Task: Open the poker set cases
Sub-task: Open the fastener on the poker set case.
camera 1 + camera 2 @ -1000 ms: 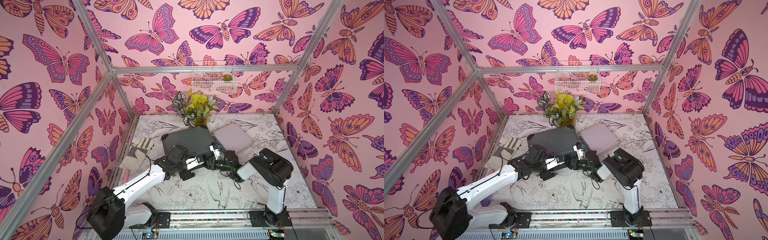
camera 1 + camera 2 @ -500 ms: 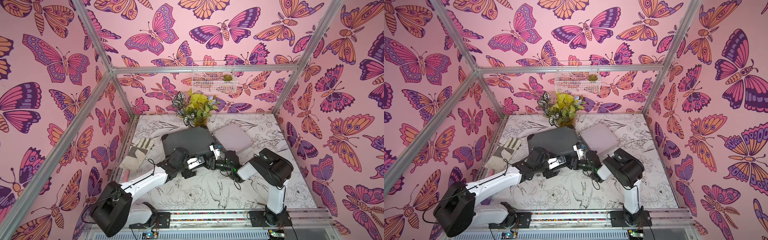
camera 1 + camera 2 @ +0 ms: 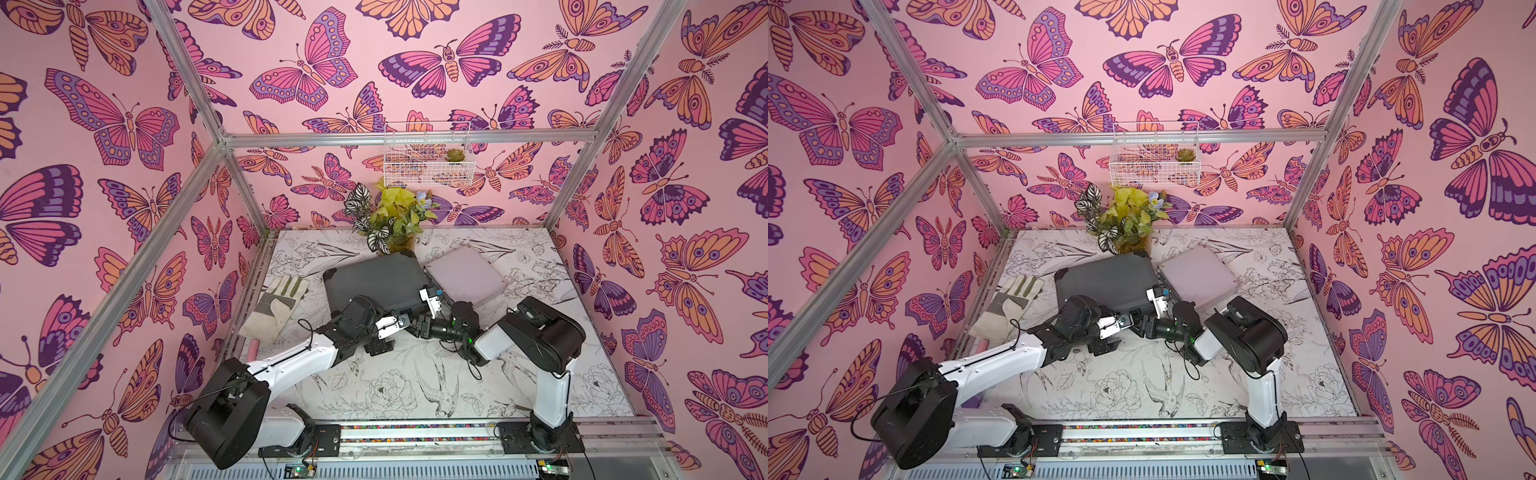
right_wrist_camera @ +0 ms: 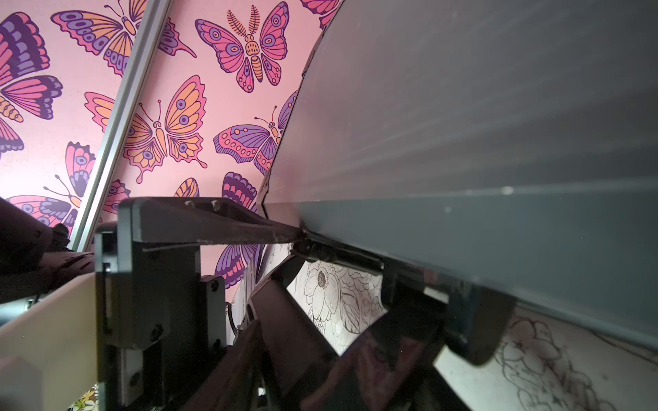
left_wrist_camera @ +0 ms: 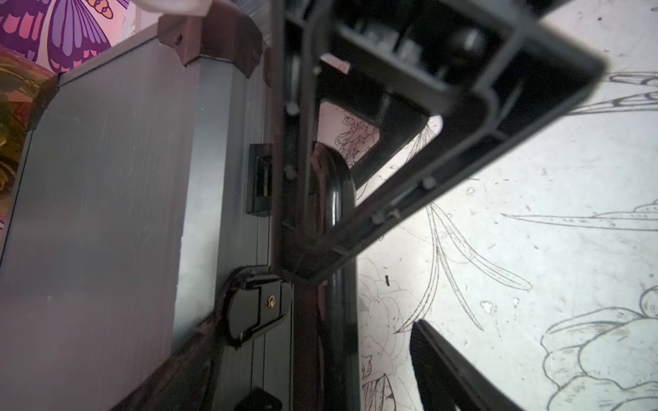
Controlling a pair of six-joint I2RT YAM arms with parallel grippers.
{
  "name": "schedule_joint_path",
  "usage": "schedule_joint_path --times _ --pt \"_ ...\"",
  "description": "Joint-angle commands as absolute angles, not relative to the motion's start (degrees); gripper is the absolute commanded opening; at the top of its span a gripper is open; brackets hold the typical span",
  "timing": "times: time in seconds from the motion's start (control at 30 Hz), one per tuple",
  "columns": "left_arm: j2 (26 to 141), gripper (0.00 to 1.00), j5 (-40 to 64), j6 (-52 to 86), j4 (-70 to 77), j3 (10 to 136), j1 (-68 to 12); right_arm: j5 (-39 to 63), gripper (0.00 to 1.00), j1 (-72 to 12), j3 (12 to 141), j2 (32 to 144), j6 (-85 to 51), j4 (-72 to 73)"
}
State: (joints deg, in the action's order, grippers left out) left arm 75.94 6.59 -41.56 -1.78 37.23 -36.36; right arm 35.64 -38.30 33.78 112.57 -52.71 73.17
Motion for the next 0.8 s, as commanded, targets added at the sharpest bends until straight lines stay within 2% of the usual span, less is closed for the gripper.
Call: schedule_joint_path --times 0.0,0.77 --pt "76.85 0.82 7.02 -42.10 -1.04 36.03 -36.47 36.63 0.57 -38.11 34.01 113.38 -53.16 77.11" --pt "76.98 0.77 10.46 -44.78 -2.92 34.65 -37.61 35.95 0.57 -37.34 33.13 113.81 -54.31 78.51"
